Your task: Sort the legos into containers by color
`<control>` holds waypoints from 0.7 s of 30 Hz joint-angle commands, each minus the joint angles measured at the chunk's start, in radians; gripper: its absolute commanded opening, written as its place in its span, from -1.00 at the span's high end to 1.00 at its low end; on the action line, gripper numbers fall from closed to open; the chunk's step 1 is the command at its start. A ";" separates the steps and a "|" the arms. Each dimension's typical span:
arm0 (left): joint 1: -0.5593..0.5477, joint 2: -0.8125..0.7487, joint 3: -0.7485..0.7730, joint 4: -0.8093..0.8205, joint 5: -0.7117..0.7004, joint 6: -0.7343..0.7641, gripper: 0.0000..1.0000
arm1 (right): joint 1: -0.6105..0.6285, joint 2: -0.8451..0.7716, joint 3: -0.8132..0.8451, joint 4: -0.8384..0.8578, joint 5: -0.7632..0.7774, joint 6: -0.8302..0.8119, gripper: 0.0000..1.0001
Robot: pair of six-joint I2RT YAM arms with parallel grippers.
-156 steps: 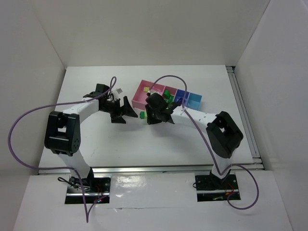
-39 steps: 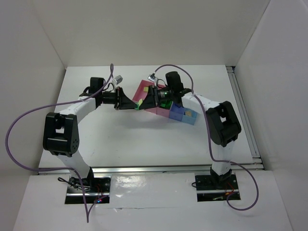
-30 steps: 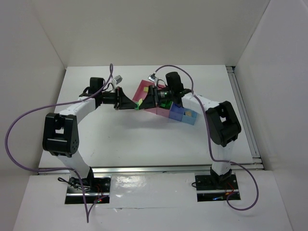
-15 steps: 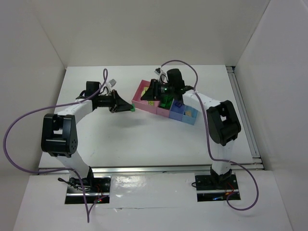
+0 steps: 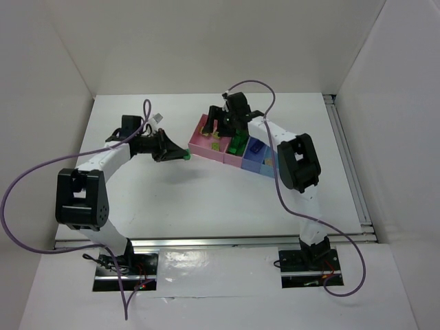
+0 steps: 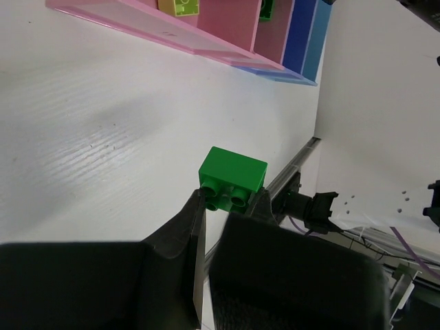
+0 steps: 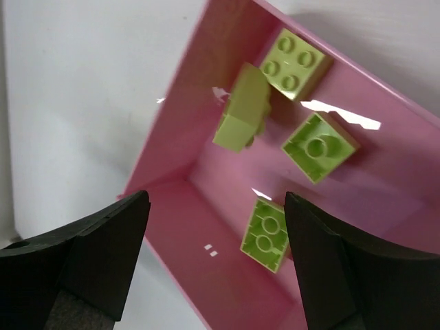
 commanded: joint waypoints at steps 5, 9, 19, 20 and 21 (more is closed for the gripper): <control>-0.111 0.028 0.137 -0.027 -0.125 0.019 1.00 | -0.003 -0.291 -0.125 -0.044 0.221 -0.067 -0.58; -0.221 0.118 0.265 -0.047 -0.207 -0.008 1.00 | -0.026 -0.542 -0.397 -0.033 0.457 -0.067 -0.55; -0.424 0.459 0.749 -0.131 -0.382 -0.036 1.00 | -0.159 -1.012 -0.726 -0.168 0.705 0.005 -0.79; -0.434 0.523 0.794 -0.177 -0.422 -0.036 1.00 | -0.171 -1.030 -0.742 -0.203 0.705 0.016 -0.80; -0.448 0.555 0.837 -0.199 -0.435 -0.036 1.00 | -0.182 -1.047 -0.742 -0.217 0.705 0.016 -0.80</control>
